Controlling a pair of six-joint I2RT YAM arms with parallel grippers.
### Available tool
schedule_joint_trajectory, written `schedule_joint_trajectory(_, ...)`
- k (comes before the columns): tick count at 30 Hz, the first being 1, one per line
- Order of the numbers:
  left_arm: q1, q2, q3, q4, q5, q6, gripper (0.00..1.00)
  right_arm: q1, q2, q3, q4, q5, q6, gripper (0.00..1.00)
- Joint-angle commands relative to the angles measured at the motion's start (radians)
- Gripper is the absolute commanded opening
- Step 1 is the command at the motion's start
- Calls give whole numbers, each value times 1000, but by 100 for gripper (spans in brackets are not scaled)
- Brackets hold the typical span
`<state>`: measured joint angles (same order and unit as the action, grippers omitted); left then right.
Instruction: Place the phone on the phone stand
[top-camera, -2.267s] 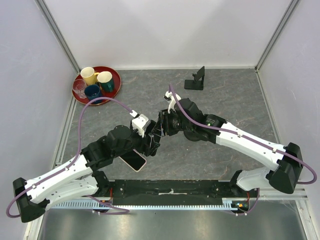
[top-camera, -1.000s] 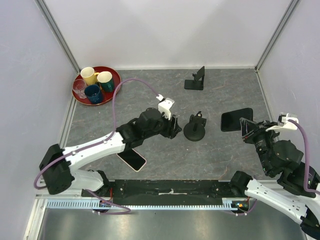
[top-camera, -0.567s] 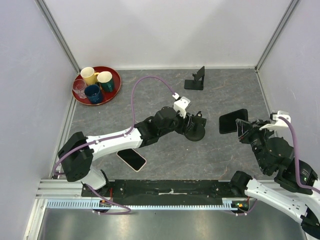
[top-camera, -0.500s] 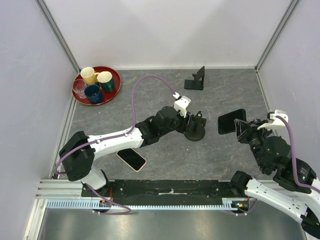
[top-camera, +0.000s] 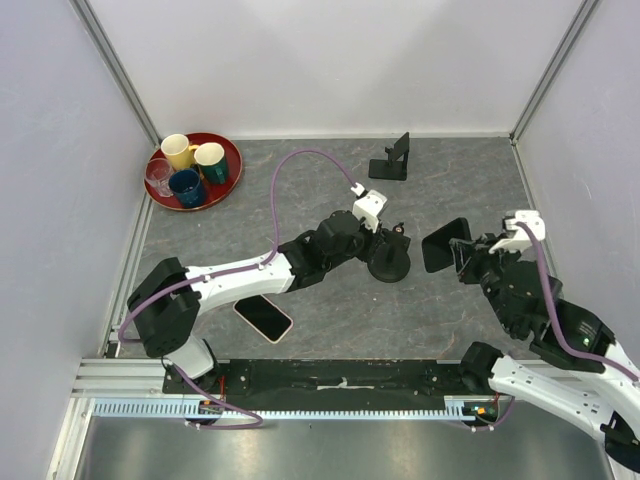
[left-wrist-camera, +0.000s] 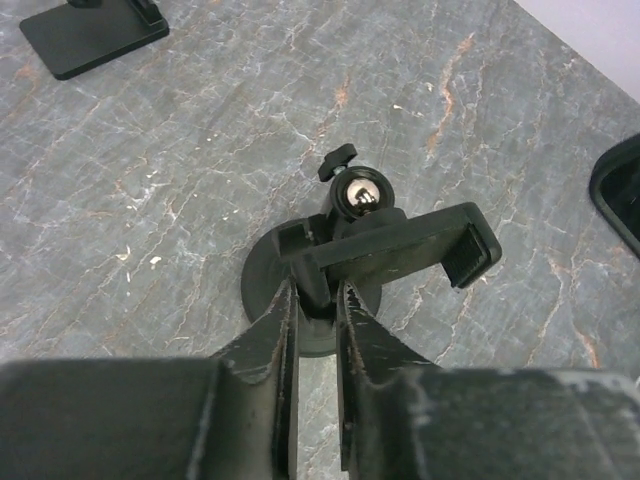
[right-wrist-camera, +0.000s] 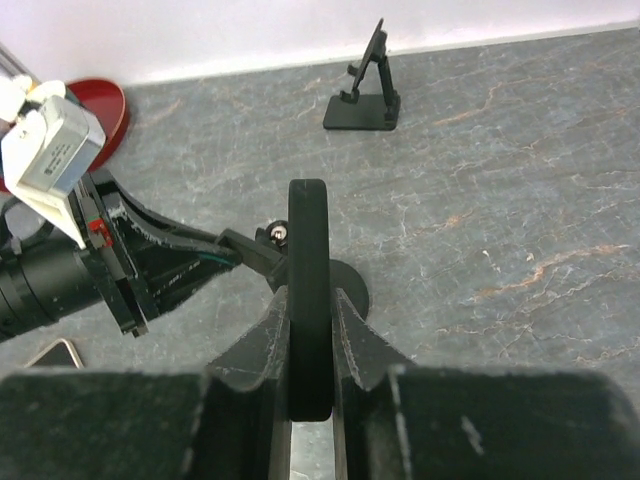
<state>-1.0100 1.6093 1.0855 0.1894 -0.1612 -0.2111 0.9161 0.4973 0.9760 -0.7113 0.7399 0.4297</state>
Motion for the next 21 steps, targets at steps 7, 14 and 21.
schedule_joint_trajectory(7, -2, -145, -56, -37, 37, 183, 2, 3, 124, 27, 127, -212, -120, 0)
schedule_joint_trajectory(14, 1, -320, -156, -142, 94, 275, 2, 3, 84, 0, 211, -539, -249, 0)
schedule_joint_trajectory(21, 4, -371, -188, -212, 210, 246, 2, 1, 119, 20, 220, -694, -296, 0)
